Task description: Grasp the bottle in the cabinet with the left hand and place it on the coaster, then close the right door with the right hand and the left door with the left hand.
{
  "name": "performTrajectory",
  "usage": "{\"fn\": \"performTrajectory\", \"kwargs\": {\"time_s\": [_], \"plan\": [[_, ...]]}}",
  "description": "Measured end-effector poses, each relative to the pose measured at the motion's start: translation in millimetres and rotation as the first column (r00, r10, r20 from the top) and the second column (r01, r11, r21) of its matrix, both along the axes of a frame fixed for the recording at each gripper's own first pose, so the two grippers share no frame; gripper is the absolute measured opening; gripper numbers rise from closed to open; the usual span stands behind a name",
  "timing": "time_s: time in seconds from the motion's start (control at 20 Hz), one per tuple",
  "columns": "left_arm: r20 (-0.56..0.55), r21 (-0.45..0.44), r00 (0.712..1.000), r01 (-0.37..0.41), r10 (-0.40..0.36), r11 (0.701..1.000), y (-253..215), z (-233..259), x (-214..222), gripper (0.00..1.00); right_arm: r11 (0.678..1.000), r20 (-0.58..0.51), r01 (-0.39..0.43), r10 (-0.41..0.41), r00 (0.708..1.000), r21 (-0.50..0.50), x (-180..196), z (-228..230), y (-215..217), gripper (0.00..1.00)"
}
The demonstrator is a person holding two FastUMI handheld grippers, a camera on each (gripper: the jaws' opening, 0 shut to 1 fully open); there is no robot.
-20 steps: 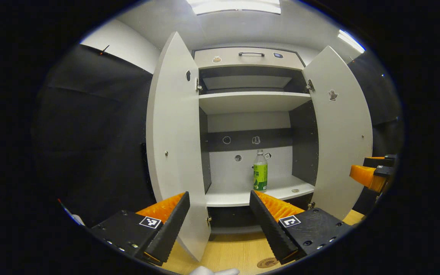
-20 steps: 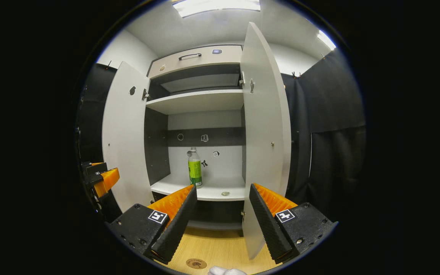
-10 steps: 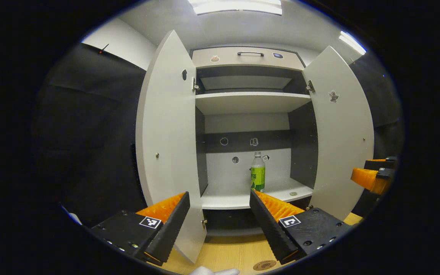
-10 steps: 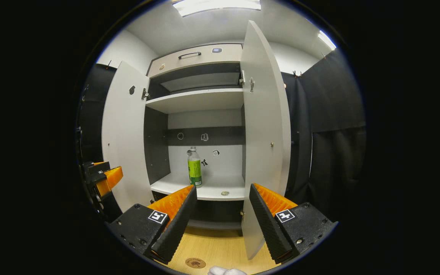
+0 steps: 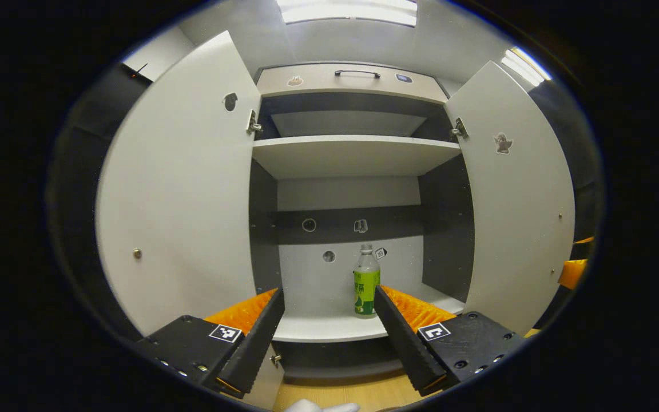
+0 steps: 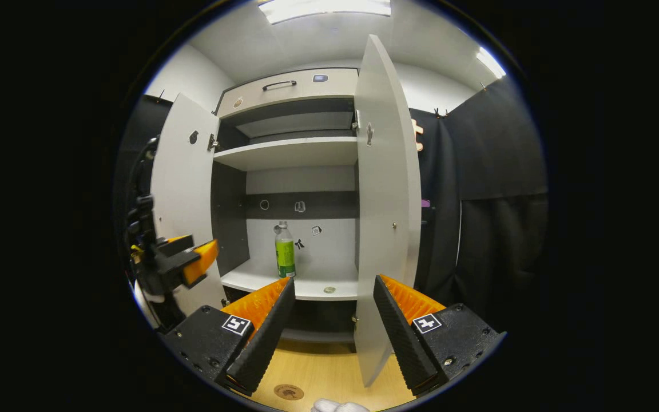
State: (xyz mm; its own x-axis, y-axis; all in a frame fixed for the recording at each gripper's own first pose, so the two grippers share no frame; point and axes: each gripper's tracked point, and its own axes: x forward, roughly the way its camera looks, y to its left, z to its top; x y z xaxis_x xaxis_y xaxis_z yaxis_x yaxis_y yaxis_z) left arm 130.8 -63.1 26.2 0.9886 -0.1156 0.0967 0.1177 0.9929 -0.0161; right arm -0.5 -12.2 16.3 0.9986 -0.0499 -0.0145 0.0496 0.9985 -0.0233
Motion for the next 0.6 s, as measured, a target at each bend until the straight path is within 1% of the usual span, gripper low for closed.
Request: {"fn": "performTrajectory", "kwargs": {"time_s": [0.2, 0.35, 0.5, 0.6], "plan": [[0.053, -0.01, 0.998, 0.037, -0.036, 0.999, -36.0, 10.1, 68.6, 0.96, 1.0, -0.015, 0.012, -0.012, 1.0, 0.013, -4.1, 3.5, 2.4, 0.85], [0.029, -0.032, 0.998, 0.062, -0.061, 0.998, -63.2, 4.6, 121.6, 0.96, 0.999, -0.013, 0.032, -0.032, 0.999, -0.007, -5.9, 8.5, 1.0, 0.85], [0.034, -0.028, 0.998, 0.045, -0.044, 0.999, -80.4, -3.8, 169.7, 0.96, 0.997, -0.013, 0.062, -0.062, 0.998, -0.035, -7.5, 7.4, -2.8, 0.85], [0.021, -0.031, 0.999, 0.038, -0.037, 0.999, -89.2, -13.0, 198.5, 0.96, 0.997, -0.027, 0.066, -0.067, 0.997, -0.033, -7.8, 2.1, -2.4, 0.85]]}}
